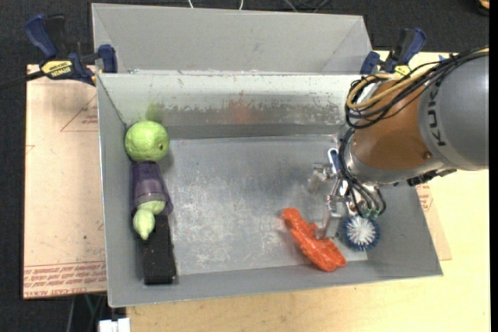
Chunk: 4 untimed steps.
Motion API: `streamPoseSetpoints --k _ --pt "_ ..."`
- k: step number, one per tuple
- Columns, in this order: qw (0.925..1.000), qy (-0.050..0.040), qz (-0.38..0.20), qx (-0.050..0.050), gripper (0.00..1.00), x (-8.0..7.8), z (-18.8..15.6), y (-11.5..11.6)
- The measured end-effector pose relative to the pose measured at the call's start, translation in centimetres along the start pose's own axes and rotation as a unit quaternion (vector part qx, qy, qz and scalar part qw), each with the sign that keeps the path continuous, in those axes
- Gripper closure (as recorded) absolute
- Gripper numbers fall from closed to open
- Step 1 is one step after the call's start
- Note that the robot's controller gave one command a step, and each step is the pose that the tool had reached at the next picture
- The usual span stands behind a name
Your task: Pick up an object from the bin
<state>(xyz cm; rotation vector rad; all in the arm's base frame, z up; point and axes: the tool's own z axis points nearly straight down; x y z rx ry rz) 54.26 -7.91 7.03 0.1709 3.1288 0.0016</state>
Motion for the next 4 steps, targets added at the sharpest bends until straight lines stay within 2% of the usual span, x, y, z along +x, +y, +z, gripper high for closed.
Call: streamPoseSetpoints --k 1,2,3,4 --pt "1.0 -0.0005 0.009 0.0 0.0 -0.3 0.0 0.0" --pt "0.9999 0.0028 0.016 0.0 0.0 -1.1 -2.2 0.7" --pt "1.0 0.0025 0.009 0.0 0.0 -1.6 -10.9 -0.8" --pt "0.9999 0.0011 -0.016 -0.001 0.0 0.1 -5.1 0.2"
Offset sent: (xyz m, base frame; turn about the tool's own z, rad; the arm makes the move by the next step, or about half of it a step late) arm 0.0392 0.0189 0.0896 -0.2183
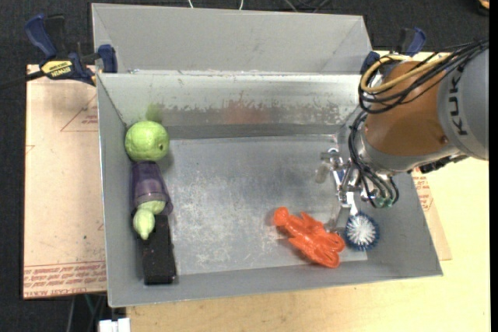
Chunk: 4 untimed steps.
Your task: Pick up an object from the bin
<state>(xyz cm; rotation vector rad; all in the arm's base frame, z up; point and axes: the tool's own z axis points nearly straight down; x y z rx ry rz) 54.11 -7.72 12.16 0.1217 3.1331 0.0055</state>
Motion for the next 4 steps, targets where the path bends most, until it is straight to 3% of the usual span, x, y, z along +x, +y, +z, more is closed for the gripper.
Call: streamPoseSetpoints --k 1,2,3,4 --pt "0.9984 -0.0071 0.056 0.0 0.0 0.2 -2.3 2.8" --pt "0.9914 0.0003 0.13 0.0 0.0 -0.2 2.3 3.2" --pt "0.9955 -0.0063 0.094 0.0 0.0 2.6 3.2 5.5" --pt "0.9953 -0.005 0.097 0.0 0.0 1.8 3.1 5.1"
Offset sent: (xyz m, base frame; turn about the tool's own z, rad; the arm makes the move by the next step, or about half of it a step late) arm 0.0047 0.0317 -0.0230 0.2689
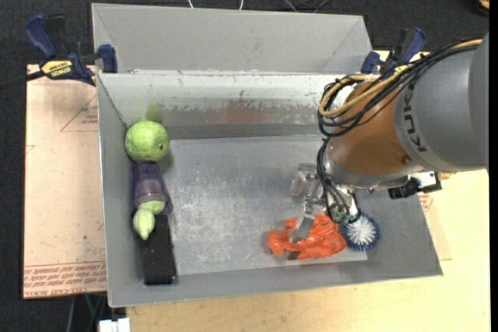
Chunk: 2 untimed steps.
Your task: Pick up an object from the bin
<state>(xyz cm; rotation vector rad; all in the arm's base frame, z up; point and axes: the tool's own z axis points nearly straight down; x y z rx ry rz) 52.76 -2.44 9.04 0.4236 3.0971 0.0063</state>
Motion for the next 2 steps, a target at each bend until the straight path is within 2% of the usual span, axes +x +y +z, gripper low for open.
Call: streamPoseSetpoints --k 1,2 --pt "0.9977 0.0 0.068 0.001 0.0 -0.1 -0.1 -7.9" --pt "0.9987 -0.0064 -0.051 -0.003 0.0 2.7 1.5 -1.6"
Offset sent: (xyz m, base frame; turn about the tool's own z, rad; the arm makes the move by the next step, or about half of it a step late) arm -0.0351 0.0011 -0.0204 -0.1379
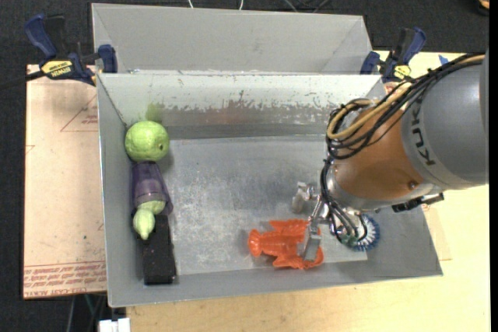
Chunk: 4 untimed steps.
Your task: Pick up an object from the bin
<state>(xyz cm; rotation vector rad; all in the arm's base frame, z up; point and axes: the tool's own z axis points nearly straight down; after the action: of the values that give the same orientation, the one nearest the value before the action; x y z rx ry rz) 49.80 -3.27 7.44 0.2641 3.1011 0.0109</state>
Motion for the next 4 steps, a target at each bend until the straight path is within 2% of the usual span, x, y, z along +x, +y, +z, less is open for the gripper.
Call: streamPoseSetpoints --k 1,2,3,4 --pt "1.0 0.0018 0.008 -0.001 0.0 -0.5 0.1 0.7" --pt "0.9909 0.0021 0.135 0.0 0.0 -0.4 0.3 -0.9" --pt "1.0 -0.0005 0.007 -0.001 0.0 -1.1 0.3 0.1" --pt "0.996 0.0007 0.089 -0.002 1.0 -1.0 0.1 -0.4"
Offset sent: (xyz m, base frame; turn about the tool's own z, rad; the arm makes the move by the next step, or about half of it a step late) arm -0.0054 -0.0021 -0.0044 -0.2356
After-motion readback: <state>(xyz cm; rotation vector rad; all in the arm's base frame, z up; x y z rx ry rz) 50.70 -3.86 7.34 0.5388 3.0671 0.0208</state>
